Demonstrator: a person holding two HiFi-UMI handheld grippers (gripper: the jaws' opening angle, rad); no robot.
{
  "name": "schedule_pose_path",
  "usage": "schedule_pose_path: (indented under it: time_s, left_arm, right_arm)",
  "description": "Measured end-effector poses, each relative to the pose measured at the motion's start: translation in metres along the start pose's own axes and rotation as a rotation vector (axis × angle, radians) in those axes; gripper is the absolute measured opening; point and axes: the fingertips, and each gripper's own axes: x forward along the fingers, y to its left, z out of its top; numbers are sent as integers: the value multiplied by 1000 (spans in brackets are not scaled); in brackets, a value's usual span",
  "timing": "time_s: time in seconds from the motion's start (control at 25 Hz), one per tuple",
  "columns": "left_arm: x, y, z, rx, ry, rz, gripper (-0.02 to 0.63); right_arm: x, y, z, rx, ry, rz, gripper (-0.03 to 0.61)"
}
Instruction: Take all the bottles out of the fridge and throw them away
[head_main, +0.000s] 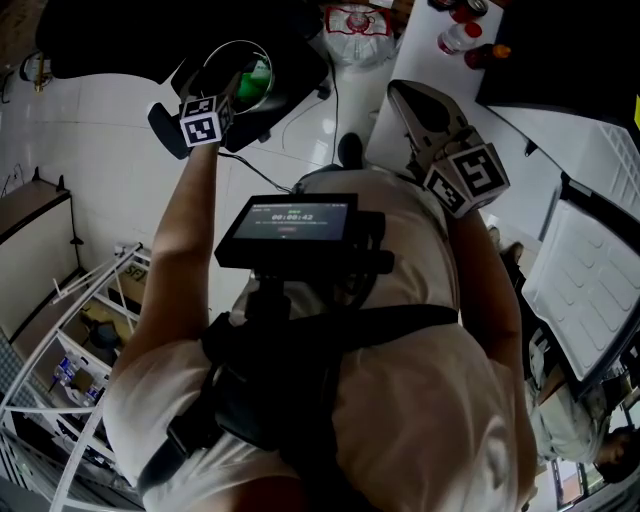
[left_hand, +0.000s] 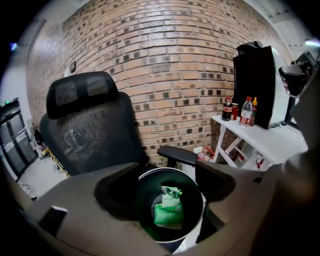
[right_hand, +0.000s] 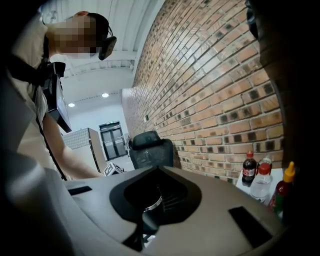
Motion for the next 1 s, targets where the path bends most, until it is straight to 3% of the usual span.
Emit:
schedule_pose_path:
  time_s: [0.08, 0.28, 0.4, 0.68, 0.88, 1.0]
  left_arm:
    - [-4, 0, 2, -7, -13, 7, 347]
    - [-20, 0, 15, -41, -82, 41, 134]
    - [-29, -10, 29, -78, -134, 14, 10]
    - [-54, -62, 74, -153, -282, -135, 0]
    - [-64, -126, 116, -2, -352, -262, 6]
    - [-70, -164, 143, 23, -395, -330, 5]
  right_arm:
    - [-4, -1, 0, 1, -5, -6, 6]
    - [-16, -9, -3, -14, -20, -15, 6]
    - [-22, -11, -1, -3, -29, -29, 6]
    - [-45, -18, -2, -9, -73, -50, 6]
    - [-68, -26, 1, 5, -101, -81, 6]
    - [-86, -33, 2, 17, -116, -105, 6]
